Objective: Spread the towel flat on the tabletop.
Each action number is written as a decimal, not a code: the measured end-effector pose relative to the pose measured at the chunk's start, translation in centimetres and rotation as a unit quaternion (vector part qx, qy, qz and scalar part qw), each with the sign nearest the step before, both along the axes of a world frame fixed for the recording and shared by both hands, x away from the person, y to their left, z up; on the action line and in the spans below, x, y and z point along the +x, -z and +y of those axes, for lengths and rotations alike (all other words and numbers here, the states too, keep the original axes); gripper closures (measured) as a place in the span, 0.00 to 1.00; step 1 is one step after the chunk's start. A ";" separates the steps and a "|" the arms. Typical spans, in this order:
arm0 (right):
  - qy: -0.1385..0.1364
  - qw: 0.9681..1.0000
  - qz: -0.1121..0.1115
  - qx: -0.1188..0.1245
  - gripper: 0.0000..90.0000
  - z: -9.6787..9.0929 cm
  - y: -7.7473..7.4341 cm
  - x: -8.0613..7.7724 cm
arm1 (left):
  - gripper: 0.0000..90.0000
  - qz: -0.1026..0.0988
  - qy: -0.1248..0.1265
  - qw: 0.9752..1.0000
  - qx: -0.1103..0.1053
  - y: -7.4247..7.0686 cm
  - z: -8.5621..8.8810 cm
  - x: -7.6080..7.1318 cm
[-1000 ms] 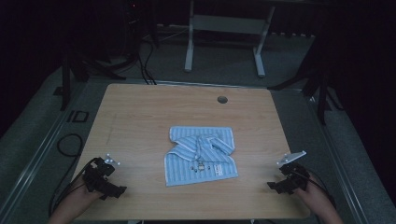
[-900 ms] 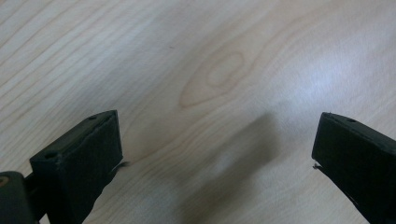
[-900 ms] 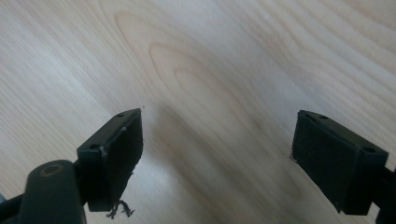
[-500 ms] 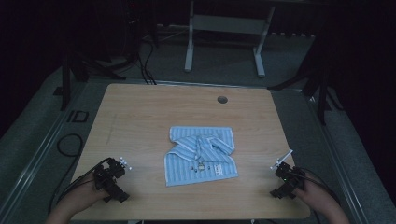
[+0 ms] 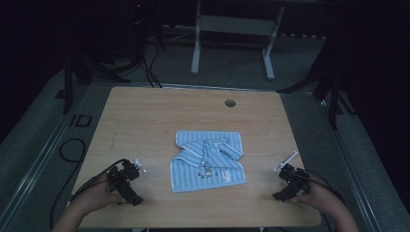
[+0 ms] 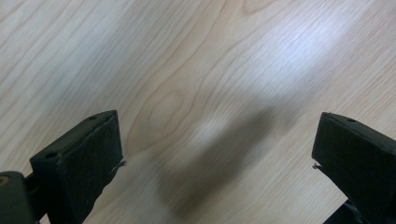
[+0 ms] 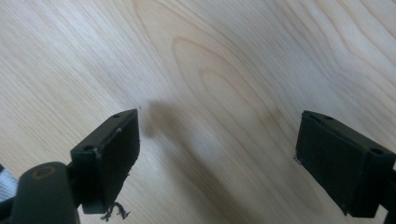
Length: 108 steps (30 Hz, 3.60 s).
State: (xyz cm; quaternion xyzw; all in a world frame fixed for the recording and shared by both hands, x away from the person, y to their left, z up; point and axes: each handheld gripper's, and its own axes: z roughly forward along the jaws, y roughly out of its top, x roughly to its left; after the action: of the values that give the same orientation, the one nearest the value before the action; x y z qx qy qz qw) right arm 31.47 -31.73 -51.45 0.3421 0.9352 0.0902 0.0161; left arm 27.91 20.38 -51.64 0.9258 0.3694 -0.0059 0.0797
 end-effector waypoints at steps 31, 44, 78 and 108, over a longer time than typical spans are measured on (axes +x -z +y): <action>-0.098 0.995 -0.015 0.021 0.50 10.4 -1.5 6.0 | 0.25 -0.063 0.070 0.996 0.003 -1.4 -13.5 5.2; -0.117 0.993 -0.006 0.022 0.56 14.6 -0.9 8.1 | 0.45 -0.085 0.083 0.993 -0.013 -0.9 -18.6 8.5; -0.127 0.991 -0.012 0.028 0.93 8.0 -2.0 2.2 | 0.97 -0.131 -0.032 0.991 0.013 -2.6 -12.1 11.9; -0.089 0.994 -0.043 0.037 0.65 7.7 -4.9 5.9 | 0.51 -0.081 0.095 0.991 -0.044 -1.1 -16.2 2.4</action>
State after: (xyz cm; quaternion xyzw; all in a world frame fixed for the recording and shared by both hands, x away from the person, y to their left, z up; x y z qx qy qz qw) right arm 37.37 -24.05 -46.55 0.2538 0.9564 0.1401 0.0353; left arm 30.30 4.14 -50.59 0.9497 0.2717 0.0452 0.1488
